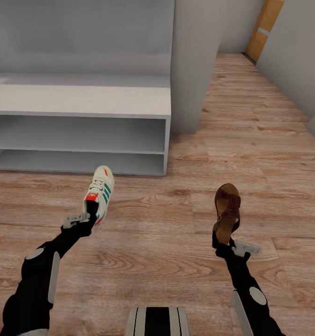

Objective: Pick up the two gym shoes and the two sandals from the corridor floor and place them onto the hallstand (shoe rack) in the corridor, making sure they are on the rack and not on the floor. Arrange them so the two gym shoes are next to each other and the two sandals are next to each other.

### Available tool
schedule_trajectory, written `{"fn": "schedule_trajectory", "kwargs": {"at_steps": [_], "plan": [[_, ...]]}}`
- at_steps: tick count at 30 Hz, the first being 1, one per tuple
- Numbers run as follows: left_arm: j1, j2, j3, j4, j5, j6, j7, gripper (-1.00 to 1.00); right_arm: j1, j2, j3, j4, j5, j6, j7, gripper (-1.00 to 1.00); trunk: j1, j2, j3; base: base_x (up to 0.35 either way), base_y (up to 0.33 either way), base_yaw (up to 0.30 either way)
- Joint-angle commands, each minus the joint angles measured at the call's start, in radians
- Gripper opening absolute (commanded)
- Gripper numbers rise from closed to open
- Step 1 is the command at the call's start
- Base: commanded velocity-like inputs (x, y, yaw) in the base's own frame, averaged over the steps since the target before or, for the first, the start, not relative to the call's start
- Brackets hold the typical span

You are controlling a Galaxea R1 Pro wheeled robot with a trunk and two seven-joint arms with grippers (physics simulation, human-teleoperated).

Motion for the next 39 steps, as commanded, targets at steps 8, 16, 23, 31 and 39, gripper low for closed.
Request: {"fn": "schedule_trajectory", "kwargs": {"at_steps": [8, 16, 23, 31, 39], "plan": [[-0.141, -0.004, -0.142, 0.002, -0.030, 0.111, -0.006, -1.00, -0.003, -0.003, -0.002, -0.123, -0.013, 0.425, -0.002, -1.00, 0.000, 0.000, -0.001, 0.000, 0.000, 0.000], [-0.265, -0.005, -0.203, 0.046, -0.141, 0.214, -0.005, -1.00, -0.003, -0.004, -0.003, -0.127, -0.013, 0.500, 0.000, -1.00, 0.000, 0.000, -0.001, 0.000, 0.000, 0.000], [-0.407, -0.004, -0.203, 0.182, -0.156, 0.289, -0.004, -1.00, -0.003, -0.006, -0.148, -0.127, -0.018, 0.504, 0.002, -1.00, 0.000, 0.000, -0.001, 0.000, 0.000, 0.000], [-0.567, -0.005, -0.205, 0.383, -0.158, 0.295, 0.073, -1.00, -0.003, -0.005, -0.177, -0.128, -0.018, 0.504, 0.002, -1.00, 0.000, 0.000, -0.001, 0.000, 0.000, 0.000], [-0.712, -0.005, -0.221, 0.603, -0.156, 0.295, 0.238, -1.00, -0.003, -0.004, -0.178, -0.127, -0.018, 0.504, 0.003, -1.00, 0.000, 0.000, -0.001, 0.000, 0.000, 0.000]]}}
